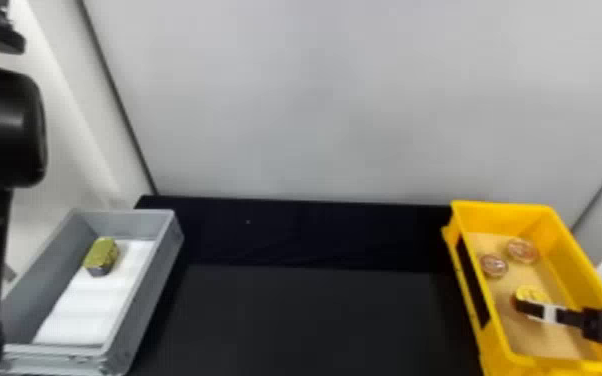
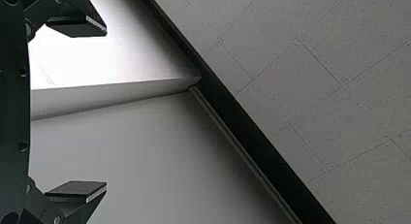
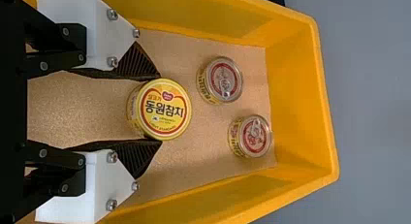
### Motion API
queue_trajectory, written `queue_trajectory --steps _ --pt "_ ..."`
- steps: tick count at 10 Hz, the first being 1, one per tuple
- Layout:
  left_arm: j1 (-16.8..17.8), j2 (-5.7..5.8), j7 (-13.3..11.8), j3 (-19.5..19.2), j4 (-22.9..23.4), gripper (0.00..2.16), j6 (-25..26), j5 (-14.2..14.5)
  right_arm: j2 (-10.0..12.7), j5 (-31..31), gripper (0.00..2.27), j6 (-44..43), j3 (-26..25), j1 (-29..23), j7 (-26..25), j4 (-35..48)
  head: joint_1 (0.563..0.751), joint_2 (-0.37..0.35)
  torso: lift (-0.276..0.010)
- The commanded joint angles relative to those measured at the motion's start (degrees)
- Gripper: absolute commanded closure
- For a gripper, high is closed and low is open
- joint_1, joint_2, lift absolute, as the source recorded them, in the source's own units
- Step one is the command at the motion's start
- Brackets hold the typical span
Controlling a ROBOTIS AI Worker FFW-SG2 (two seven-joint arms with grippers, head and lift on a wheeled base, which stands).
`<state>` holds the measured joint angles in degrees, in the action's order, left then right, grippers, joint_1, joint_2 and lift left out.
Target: Pick up the round yellow can and place it in the yellow rectangular box
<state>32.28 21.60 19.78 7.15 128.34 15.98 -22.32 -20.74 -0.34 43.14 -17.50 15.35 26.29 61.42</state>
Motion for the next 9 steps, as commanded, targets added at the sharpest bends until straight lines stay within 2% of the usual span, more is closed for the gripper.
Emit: queue_trajectory --steps 1,8,9 --pt "0.1 0.04 -0.1 0.0 0.1 0.15 0.0 0.0 0.0 -0.1 0.67 0.3 0.1 0.2 -0.2 -1.0 0.663 0.054 -0.01" --pt "-0.1 0.04 -0.1 -0.2 0.2 0.15 0.1 0.0 0.0 -0.3 0.67 0.7 0.5 0.3 -0.6 -1.0 0.663 0.054 -0.01" --pt "-0.2 0.04 -0.1 -0.3 0.2 0.15 0.1 0.0 0.0 -0.4 0.59 1.7 0.6 0.3 -1.4 -0.5 0.663 0.054 -0.01"
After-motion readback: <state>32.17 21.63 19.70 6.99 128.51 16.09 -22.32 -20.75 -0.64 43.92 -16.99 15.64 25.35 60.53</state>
